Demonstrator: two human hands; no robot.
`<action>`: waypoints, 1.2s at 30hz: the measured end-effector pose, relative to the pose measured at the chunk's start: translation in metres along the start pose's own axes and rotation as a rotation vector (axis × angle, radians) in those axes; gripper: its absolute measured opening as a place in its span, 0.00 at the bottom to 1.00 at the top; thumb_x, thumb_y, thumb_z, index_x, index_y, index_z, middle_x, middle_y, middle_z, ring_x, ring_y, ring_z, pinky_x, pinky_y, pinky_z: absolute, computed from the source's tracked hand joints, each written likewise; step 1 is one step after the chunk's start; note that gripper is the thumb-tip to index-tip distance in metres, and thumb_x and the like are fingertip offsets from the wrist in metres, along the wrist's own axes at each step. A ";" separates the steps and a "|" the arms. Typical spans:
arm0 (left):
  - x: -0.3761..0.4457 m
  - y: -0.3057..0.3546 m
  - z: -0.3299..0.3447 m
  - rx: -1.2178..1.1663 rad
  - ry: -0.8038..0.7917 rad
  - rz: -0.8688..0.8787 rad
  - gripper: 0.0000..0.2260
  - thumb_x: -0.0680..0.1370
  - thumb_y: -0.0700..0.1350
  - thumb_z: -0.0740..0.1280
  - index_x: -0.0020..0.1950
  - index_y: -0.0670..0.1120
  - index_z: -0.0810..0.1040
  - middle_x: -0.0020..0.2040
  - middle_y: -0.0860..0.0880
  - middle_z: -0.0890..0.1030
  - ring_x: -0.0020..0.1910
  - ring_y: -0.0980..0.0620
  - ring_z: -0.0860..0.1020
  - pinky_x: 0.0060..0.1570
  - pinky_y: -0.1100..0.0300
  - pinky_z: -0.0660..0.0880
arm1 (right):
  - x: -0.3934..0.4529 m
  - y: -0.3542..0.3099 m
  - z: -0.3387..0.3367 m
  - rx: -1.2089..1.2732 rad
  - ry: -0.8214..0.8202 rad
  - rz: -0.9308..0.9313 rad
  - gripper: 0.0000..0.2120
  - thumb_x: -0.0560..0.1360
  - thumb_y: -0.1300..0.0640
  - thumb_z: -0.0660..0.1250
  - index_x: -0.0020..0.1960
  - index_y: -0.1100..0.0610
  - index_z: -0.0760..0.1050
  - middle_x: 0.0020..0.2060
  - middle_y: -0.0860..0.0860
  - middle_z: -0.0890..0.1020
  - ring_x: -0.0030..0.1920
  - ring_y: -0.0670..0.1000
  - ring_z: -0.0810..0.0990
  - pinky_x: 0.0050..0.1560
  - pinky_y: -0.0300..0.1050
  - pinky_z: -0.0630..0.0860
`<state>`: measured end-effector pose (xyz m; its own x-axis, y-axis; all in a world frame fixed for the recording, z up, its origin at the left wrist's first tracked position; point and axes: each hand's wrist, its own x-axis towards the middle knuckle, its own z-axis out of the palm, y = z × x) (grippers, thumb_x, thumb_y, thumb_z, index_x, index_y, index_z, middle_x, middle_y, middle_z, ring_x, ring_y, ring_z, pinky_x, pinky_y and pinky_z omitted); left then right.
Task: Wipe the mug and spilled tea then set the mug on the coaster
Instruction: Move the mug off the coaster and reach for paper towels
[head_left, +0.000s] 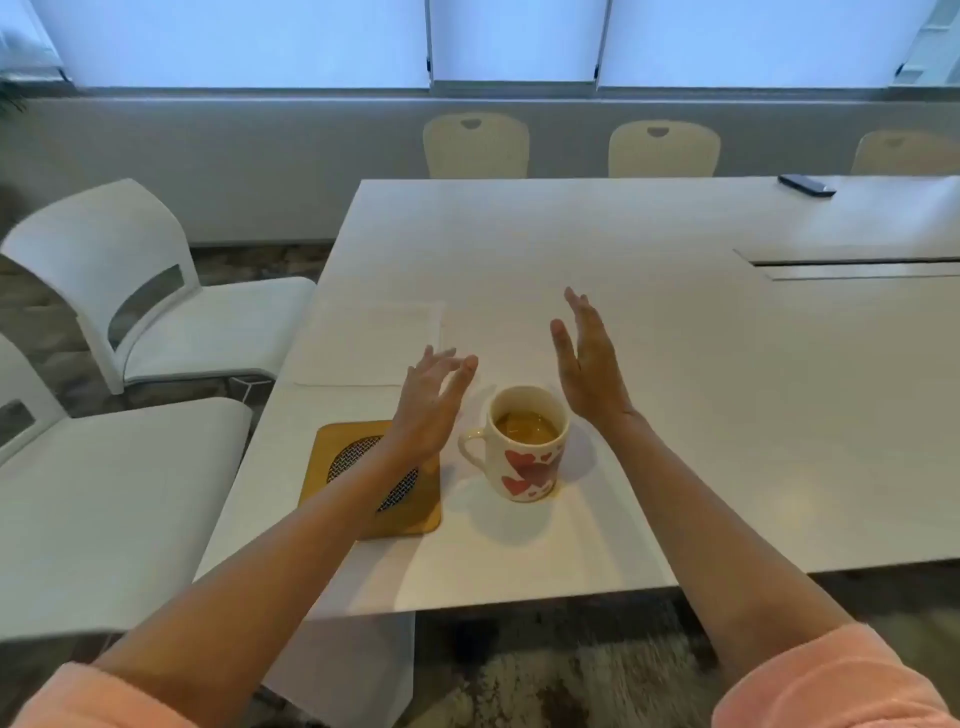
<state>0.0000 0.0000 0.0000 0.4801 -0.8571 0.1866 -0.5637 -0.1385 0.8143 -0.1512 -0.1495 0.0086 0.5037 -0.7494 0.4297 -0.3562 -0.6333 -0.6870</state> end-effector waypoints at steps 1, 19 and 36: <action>-0.002 0.000 0.000 -0.068 -0.012 -0.022 0.33 0.78 0.68 0.51 0.71 0.48 0.75 0.76 0.48 0.69 0.79 0.49 0.58 0.77 0.43 0.51 | -0.003 0.000 -0.001 0.066 0.035 0.016 0.25 0.84 0.44 0.50 0.78 0.53 0.61 0.78 0.51 0.63 0.78 0.52 0.60 0.76 0.49 0.57; -0.035 0.005 0.006 -0.392 -0.321 -0.045 0.25 0.73 0.62 0.67 0.61 0.44 0.80 0.54 0.46 0.84 0.56 0.48 0.81 0.59 0.54 0.76 | -0.087 -0.001 -0.014 0.607 -0.221 0.187 0.29 0.79 0.38 0.50 0.70 0.54 0.72 0.67 0.50 0.78 0.66 0.50 0.77 0.68 0.49 0.74; -0.034 0.013 0.005 -0.209 -0.365 0.045 0.32 0.66 0.49 0.82 0.67 0.50 0.75 0.59 0.55 0.81 0.60 0.56 0.78 0.62 0.56 0.76 | -0.096 -0.002 -0.010 0.454 -0.339 0.042 0.39 0.64 0.51 0.82 0.69 0.50 0.67 0.61 0.43 0.78 0.62 0.48 0.78 0.59 0.48 0.81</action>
<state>-0.0270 0.0248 0.0011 0.1675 -0.9847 0.0482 -0.4125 -0.0256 0.9106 -0.2065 -0.0777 -0.0254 0.7480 -0.6203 0.2360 -0.0448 -0.4019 -0.9146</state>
